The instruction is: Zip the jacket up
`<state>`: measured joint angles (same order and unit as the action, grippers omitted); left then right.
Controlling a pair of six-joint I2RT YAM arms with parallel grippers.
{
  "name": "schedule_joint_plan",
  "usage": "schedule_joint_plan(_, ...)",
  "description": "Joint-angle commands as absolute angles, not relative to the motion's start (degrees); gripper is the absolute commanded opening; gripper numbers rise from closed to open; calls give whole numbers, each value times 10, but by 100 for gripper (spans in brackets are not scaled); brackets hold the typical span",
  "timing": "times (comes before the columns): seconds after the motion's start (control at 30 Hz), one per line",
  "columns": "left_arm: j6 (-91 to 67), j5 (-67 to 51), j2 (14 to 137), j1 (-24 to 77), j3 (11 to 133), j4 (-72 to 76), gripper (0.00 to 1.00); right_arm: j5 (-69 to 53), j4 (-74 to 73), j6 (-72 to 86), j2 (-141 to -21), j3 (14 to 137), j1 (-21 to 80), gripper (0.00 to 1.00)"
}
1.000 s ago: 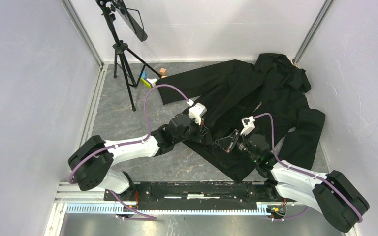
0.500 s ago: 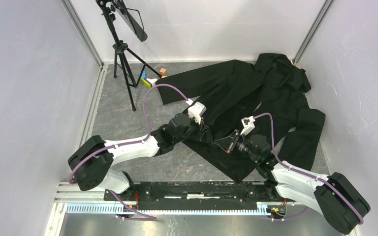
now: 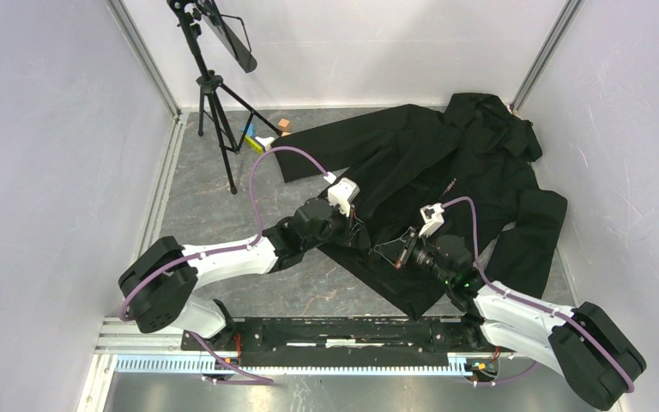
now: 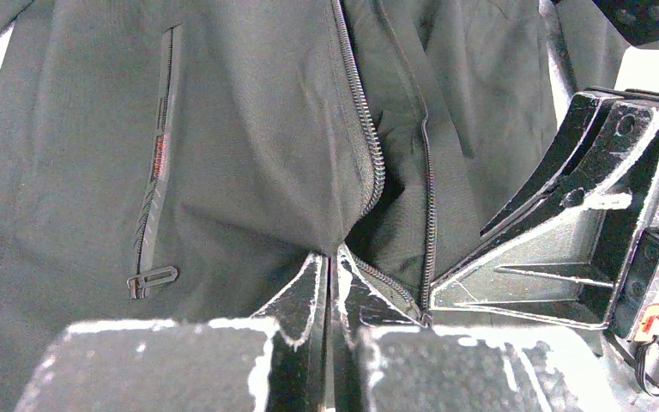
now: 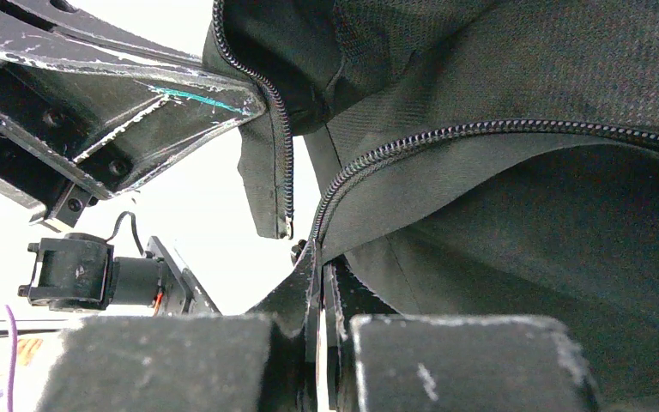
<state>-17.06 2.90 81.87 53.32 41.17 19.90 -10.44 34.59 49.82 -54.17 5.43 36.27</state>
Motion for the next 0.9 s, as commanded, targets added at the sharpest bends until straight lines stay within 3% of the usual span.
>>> schedule_joint_plan(0.0, -145, 33, 807, 534, 416, 233, 2, -100, 355, 488, -536, 65, 364, 0)
schedule_joint_plan(0.87, -132, 4, 807, 537, 417, 230, 2, -96, 355, 490, -527, 78, 363, 0)
